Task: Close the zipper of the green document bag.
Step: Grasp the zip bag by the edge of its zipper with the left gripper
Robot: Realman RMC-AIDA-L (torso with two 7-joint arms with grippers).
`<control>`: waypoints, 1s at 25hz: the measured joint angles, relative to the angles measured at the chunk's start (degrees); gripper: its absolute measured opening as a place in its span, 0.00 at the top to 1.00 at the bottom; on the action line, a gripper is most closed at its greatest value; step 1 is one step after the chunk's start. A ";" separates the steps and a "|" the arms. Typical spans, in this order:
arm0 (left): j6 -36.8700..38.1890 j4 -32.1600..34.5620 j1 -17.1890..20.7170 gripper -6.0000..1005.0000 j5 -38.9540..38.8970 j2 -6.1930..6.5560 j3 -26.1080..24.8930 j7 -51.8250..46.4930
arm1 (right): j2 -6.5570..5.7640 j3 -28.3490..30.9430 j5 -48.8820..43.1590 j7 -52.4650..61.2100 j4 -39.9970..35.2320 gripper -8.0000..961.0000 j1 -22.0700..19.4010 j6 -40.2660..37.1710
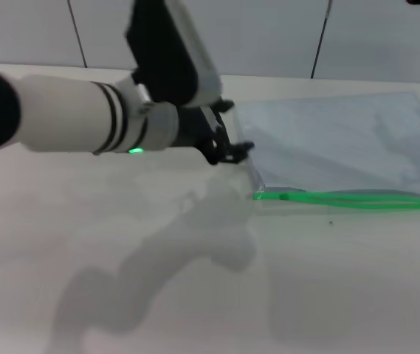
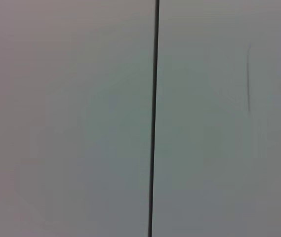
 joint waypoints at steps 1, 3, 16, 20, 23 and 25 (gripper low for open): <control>-0.88 -0.95 -1.04 0.26 0.73 -0.08 0.32 0.03 | 0.00 0.00 0.00 0.00 0.04 0.15 0.01 0.00; -1.78 -2.14 -2.31 0.26 1.62 -0.20 1.09 0.10 | 0.01 0.00 0.00 0.00 0.24 0.15 0.11 -0.01; -3.23 -5.35 -6.64 0.26 7.06 -0.45 8.18 0.01 | 0.00 -0.17 0.00 -0.03 1.41 0.15 1.43 0.30; -3.73 -4.64 -6.66 0.26 7.87 -0.50 9.41 -0.48 | 0.00 -0.18 0.00 -0.10 1.33 0.15 1.50 0.31; -4.25 -4.18 -6.87 0.26 7.95 -0.52 10.51 -0.85 | 0.00 -0.18 0.00 -0.13 1.14 0.15 1.51 0.31; -4.57 -4.16 -7.09 0.26 7.97 -0.53 10.63 -0.90 | 0.01 -0.18 0.00 -0.14 1.06 0.15 1.51 0.31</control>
